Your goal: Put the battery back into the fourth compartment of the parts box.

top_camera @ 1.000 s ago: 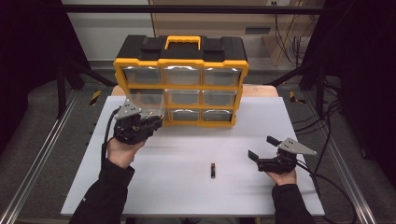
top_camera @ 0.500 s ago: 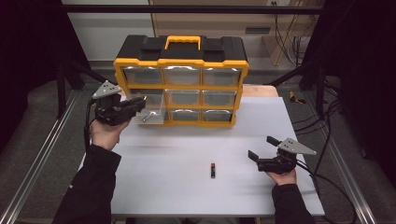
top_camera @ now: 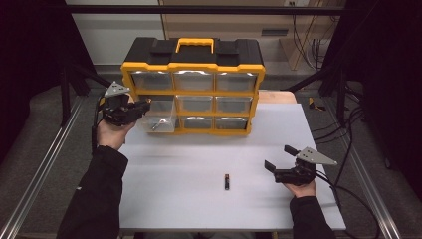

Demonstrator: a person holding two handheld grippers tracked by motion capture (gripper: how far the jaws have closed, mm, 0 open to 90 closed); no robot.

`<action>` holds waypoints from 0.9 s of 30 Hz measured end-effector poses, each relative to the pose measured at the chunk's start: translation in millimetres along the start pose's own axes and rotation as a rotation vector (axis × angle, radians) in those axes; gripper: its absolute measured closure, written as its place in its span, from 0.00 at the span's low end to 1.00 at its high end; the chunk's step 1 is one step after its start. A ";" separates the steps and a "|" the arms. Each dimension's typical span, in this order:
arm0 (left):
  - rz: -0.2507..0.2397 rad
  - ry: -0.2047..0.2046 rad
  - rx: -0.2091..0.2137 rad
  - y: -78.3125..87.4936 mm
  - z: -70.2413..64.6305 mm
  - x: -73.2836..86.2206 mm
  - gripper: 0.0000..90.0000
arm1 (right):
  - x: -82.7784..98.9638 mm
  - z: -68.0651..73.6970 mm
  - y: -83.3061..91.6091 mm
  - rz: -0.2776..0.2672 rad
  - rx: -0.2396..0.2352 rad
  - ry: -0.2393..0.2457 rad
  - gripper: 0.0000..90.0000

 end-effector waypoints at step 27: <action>-0.105 0.015 0.038 14.3 -19.3 14.5 0.55 | -0.4 -0.1 1.1 -0.004 0.002 -0.002 0.00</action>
Point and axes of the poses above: each handheld gripper's, and its own axes: y roughly backward along the jaws, x roughly out of its underside, z roughly to its left, the point moved 4 cm from there along -y, roughly forward along the jaws, and after that the axes turned 13 degrees about z, right-handed, at the moved point
